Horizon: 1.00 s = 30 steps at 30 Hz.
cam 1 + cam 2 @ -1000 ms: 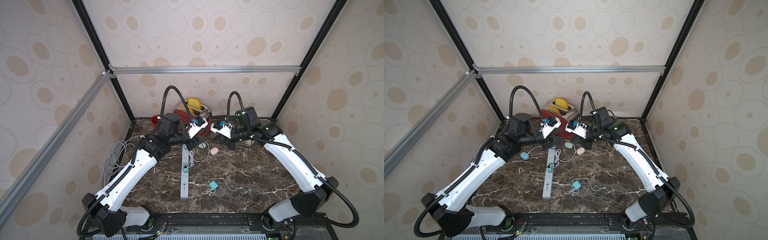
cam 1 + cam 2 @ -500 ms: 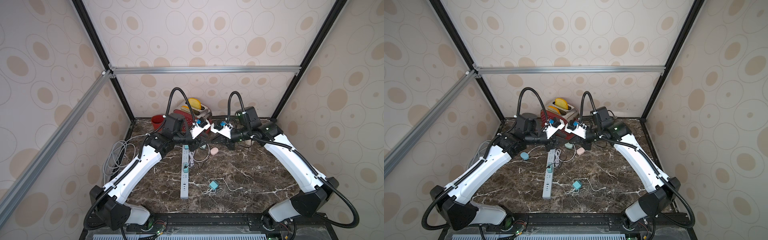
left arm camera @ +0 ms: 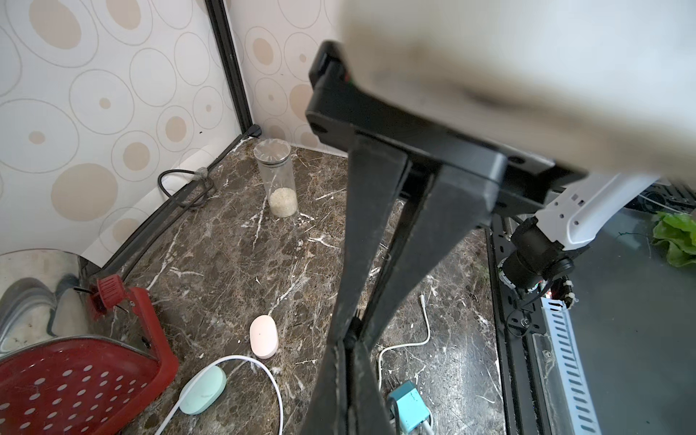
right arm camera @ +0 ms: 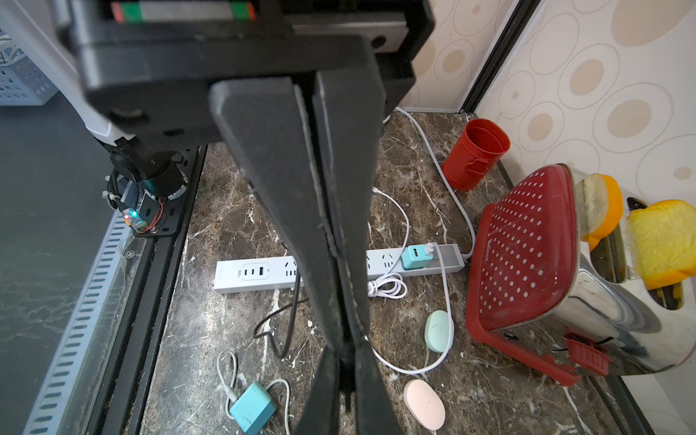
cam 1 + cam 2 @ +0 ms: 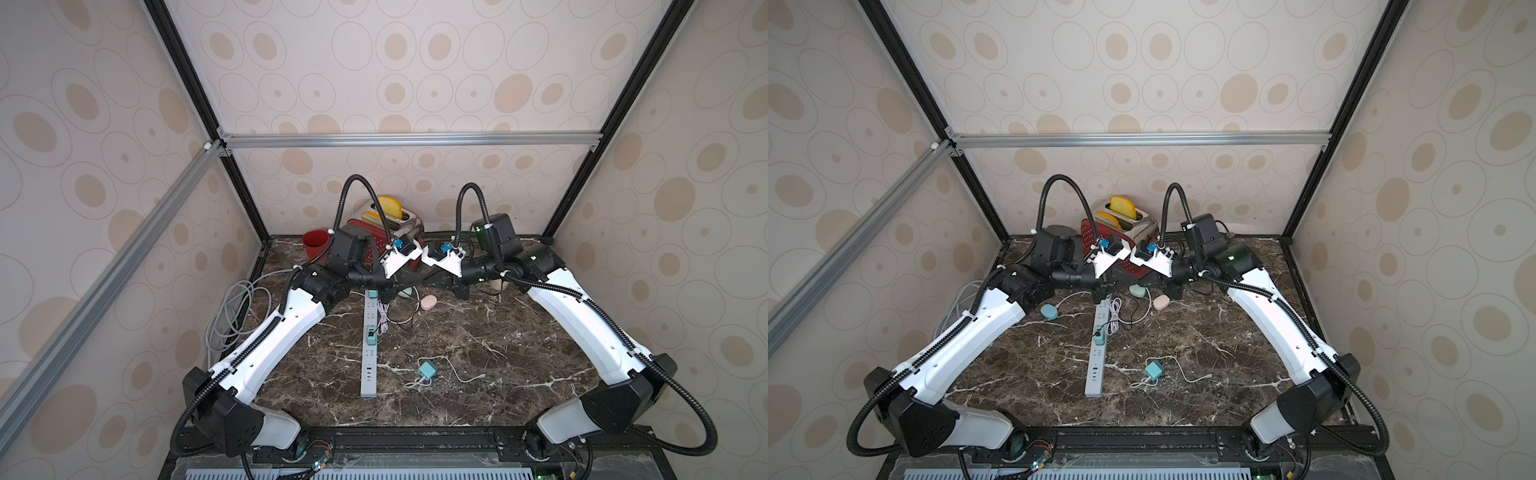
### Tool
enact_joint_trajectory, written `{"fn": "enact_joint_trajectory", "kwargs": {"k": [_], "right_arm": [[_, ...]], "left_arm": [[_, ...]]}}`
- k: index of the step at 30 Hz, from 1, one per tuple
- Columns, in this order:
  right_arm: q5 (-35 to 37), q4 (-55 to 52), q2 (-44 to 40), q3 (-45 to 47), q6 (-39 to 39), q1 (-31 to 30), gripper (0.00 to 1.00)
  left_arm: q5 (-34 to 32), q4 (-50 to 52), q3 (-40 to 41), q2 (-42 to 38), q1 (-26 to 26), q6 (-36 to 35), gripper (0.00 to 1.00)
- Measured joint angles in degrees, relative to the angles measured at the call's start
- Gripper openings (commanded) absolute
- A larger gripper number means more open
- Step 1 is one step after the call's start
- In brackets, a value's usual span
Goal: Charge the bluetooth headset
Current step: Pick up the bluetooth headset from the center of the board.
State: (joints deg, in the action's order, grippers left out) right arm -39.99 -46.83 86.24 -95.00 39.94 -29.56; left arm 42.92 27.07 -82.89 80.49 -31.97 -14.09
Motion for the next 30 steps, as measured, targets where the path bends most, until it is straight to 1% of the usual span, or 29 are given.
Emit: {"fn": "enact_joint_trajectory", "kwargs": {"k": [1, 3, 5, 8, 9, 12, 15, 19, 21, 25, 30], "right_arm": [[-0.07, 0.28, 0.00, 0.33, -0.37, 0.09, 0.53], [0.50, 1.73, -0.37, 1.53, -2.21, 0.48, 0.57], [2.12, 4.28, -1.92, 4.61, -5.27, 1.51, 0.61], [5.95, 10.75, -7.41, 14.19, -14.60, 4.37, 0.63], [7.32, 13.60, -9.68, 18.01, -18.36, 5.27, 0.63], [11.56, 20.85, -15.74, 28.30, -31.15, 6.56, 0.57], [14.69, 26.25, -17.16, 33.64, -43.30, 6.36, 0.50], [19.30, 28.48, -12.79, 34.91, -56.83, 6.23, 0.50], [22.82, 28.20, -8.04, 34.49, -62.53, 5.66, 0.54], [29.44, 26.47, 1.07, 33.14, -70.55, 3.39, 0.61], [32.74, 27.41, 9.84, 31.34, -79.78, 2.58, 0.62]], "left_arm": [[-0.44, -0.42, 0.11, -0.09, 0.22, 0.68, 0.00], [-1.25, -2.60, 1.38, -0.76, 1.31, 2.56, 0.00], [-2.69, -5.42, 4.48, -2.58, 3.08, 5.31, 0.00], [-6.43, -10.91, 11.63, -6.95, 5.40, 10.03, 0.00], [-7.65, -12.46, 14.14, -8.52, 6.03, 11.56, 0.00], [-9.49, -16.65, 20.37, -12.66, 7.82, 15.61, 0.00], [-10.62, -21.09, 25.81, -16.57, 9.66, 18.36, 0.00], [-12.74, -23.41, 30.56, -21.59, 11.10, 19.76, 0.00], [-13.70, -24.20, 31.78, -23.54, 11.32, 20.31, 0.00], [-15.04, -25.27, 33.86, -25.66, 11.34, 21.49, 0.00], [-17.03, -24.76, 36.09, -27.12, 11.34, 22.38, 0.00]]}}
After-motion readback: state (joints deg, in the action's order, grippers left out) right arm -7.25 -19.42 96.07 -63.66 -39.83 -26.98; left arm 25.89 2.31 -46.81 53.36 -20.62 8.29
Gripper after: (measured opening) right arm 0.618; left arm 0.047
